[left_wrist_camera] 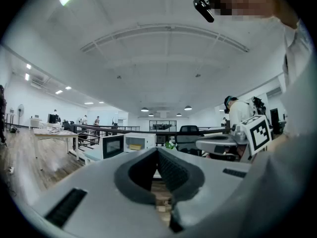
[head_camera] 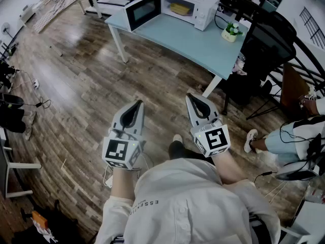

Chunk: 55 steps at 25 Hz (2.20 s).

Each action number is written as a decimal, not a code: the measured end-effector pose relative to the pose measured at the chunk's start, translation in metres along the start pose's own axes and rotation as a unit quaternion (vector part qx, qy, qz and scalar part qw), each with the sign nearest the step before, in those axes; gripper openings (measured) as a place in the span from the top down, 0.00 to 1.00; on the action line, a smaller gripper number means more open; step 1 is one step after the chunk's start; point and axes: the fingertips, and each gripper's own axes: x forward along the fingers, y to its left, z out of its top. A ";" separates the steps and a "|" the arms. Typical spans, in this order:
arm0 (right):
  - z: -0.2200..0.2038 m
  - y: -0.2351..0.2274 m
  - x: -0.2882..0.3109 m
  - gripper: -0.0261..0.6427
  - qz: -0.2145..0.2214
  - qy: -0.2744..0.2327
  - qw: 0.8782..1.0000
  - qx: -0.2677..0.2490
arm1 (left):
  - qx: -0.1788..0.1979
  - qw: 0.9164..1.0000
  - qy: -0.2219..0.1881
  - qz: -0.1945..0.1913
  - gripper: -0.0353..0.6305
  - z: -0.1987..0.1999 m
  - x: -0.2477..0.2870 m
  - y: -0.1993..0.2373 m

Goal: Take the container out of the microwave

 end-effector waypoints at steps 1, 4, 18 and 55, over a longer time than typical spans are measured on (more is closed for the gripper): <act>0.000 0.001 0.000 0.94 0.000 0.001 1.000 0.002 | 0.000 1.000 -0.001 0.000 0.94 0.001 -0.002 0.000; 0.000 0.004 -0.001 0.94 0.000 0.006 1.000 0.008 | 0.000 1.000 -0.001 0.001 0.94 0.002 -0.007 0.001; -0.008 0.005 -0.004 0.91 -0.004 0.017 1.000 0.011 | -0.012 1.000 0.001 -0.001 0.94 -0.008 -0.014 -0.001; -0.075 -0.283 0.320 0.66 0.026 0.054 0.998 0.029 | 0.000 0.999 0.032 0.042 0.94 0.002 0.374 0.158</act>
